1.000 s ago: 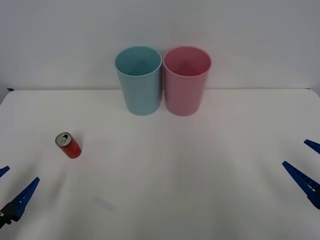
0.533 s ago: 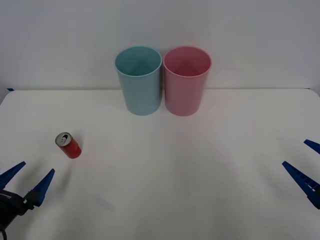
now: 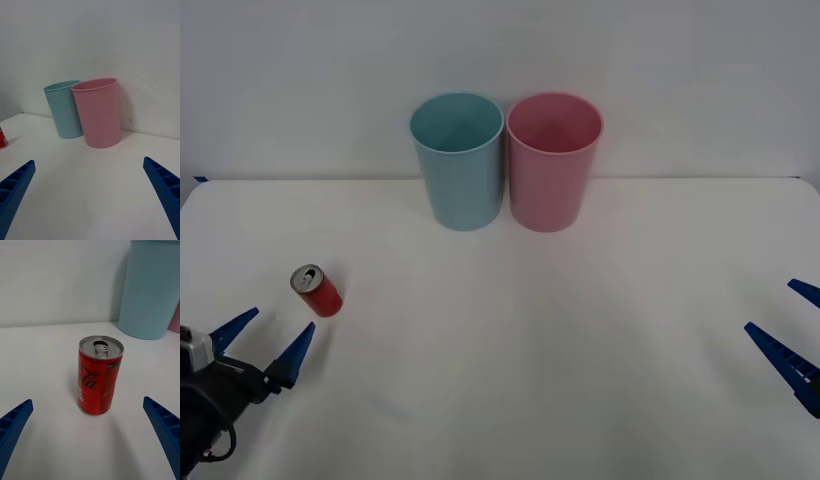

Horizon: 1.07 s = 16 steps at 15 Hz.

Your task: Grasp the object on the table and drop it into the matching bin: aluminum can to the light blue bin, PET bottle to the pink bin.

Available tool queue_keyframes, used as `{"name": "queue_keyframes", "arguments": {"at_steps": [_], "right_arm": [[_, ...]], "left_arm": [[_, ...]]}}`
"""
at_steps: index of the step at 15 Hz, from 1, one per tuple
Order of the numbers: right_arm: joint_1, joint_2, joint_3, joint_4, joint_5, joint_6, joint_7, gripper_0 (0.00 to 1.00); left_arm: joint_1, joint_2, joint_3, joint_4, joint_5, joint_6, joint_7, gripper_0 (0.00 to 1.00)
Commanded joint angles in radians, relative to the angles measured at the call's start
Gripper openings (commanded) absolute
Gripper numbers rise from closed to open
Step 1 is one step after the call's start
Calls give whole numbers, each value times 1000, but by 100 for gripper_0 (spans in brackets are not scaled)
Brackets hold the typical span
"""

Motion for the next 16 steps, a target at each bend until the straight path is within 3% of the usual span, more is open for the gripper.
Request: {"name": "queue_keyframes", "arguments": {"at_steps": [1,16], "right_arm": [[0,0,0,0,0,0,0,100],[0,0,0,0,0,0,0,100]], "left_arm": [[-34,-44,3,2,-44,51,-19,100],[-227,-69,-51,149,-82,155,-45,100]]}}
